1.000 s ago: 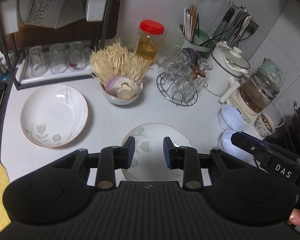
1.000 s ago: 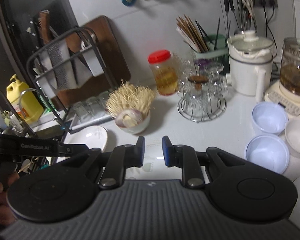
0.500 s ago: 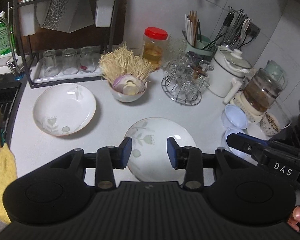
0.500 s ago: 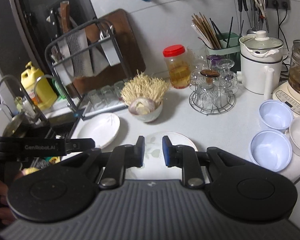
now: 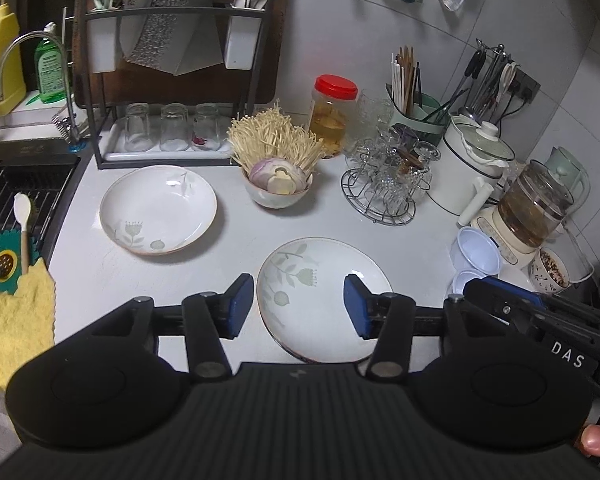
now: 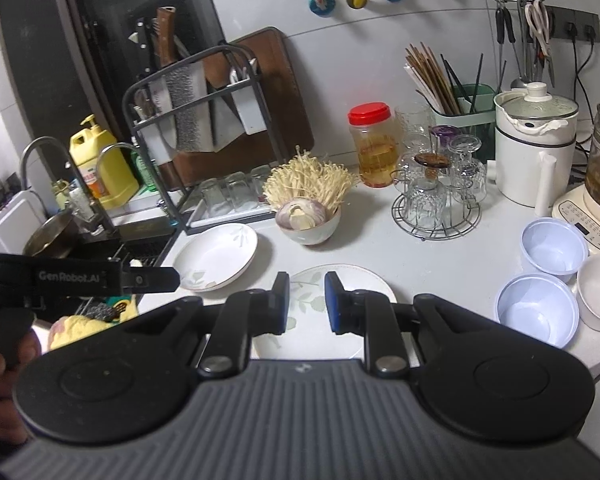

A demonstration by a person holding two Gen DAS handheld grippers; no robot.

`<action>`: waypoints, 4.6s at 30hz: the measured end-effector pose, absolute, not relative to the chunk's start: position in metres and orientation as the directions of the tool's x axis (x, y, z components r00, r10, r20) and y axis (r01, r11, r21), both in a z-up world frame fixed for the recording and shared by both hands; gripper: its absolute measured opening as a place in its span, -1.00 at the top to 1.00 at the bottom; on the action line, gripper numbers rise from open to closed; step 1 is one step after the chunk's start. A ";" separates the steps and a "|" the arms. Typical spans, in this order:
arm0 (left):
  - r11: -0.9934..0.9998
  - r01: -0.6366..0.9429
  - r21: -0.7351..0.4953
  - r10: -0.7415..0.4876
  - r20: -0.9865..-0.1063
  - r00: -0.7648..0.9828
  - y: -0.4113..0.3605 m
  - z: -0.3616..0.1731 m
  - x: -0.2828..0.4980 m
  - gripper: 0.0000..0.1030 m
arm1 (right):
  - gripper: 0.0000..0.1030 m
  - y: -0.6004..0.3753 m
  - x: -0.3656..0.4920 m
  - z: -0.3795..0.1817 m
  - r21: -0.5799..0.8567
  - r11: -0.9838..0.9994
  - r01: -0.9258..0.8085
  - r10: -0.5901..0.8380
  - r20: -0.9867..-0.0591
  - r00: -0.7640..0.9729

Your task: Organize plates and bowls

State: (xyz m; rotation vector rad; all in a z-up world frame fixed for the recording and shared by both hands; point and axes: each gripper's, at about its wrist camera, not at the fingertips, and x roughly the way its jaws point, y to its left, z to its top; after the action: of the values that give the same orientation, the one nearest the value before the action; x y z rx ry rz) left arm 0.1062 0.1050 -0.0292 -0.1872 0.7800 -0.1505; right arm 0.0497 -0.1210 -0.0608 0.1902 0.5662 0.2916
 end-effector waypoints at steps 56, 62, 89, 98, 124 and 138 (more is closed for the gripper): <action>0.915 -0.251 -0.317 -0.092 -0.768 0.634 0.293 -0.125 0.217 -0.33 | -0.35 0.015 0.185 -0.117 0.300 0.898 -0.322 0.440 -0.620 0.650; 0.919 -0.240 -0.314 -0.102 -0.776 0.623 0.327 -0.151 0.253 -0.33 | -0.22 0.052 0.227 -0.141 0.298 0.905 -0.304 0.425 -0.649 0.631; 0.895 -0.161 -0.416 -0.236 -0.747 0.622 0.363 -0.223 0.358 0.53 | 0.57 0.084 0.337 -0.212 0.272 0.947 -0.169 0.316 -0.714 0.624; 0.901 -0.158 -0.404 -0.239 -0.766 0.596 0.366 -0.220 0.368 0.64 | 0.63 0.089 0.342 -0.212 0.275 0.945 -0.175 0.324 -0.741 0.589; 0.884 -0.036 -0.465 -0.341 -0.697 0.631 0.351 -0.108 0.308 0.64 | 0.62 0.044 0.266 -0.104 0.387 0.903 -0.186 0.412 -0.658 0.631; 0.871 0.143 -0.470 -0.459 -0.674 0.578 0.277 -0.078 0.308 0.64 | 0.62 -0.019 0.217 -0.076 0.382 0.922 -0.058 0.297 -0.604 0.740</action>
State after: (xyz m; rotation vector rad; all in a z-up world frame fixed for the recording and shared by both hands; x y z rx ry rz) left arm 0.3082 0.2767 -0.0783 -0.3886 0.8894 -0.3629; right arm 0.2172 -0.0189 -0.0763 0.3535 0.7155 0.1987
